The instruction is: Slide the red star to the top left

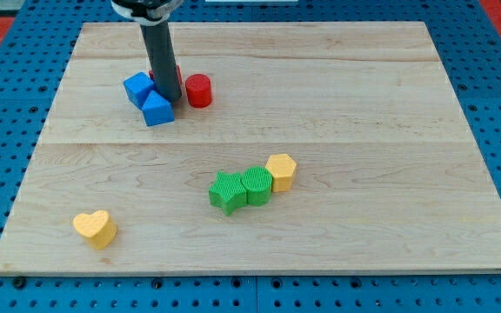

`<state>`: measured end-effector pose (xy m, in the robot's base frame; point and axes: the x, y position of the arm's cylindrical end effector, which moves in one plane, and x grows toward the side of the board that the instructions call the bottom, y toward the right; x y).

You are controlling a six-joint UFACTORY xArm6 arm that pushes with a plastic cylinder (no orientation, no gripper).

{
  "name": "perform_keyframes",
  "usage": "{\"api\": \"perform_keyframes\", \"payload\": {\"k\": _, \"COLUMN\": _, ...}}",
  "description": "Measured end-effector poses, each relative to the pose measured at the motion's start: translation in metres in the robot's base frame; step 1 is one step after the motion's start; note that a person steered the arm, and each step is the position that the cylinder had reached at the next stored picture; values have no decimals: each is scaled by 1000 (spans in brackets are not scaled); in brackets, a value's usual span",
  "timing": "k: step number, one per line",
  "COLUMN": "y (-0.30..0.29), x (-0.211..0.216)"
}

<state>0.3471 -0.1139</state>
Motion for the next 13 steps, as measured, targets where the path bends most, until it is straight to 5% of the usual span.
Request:
{"api": "perform_keyframes", "payload": {"k": 1, "y": 13, "x": -24}}
{"api": "perform_keyframes", "payload": {"k": 2, "y": 67, "x": -4}}
{"api": "perform_keyframes", "payload": {"k": 5, "y": 95, "x": 19}}
{"api": "perform_keyframes", "payload": {"k": 10, "y": -23, "x": 79}}
{"api": "perform_keyframes", "payload": {"k": 13, "y": -49, "x": 17}}
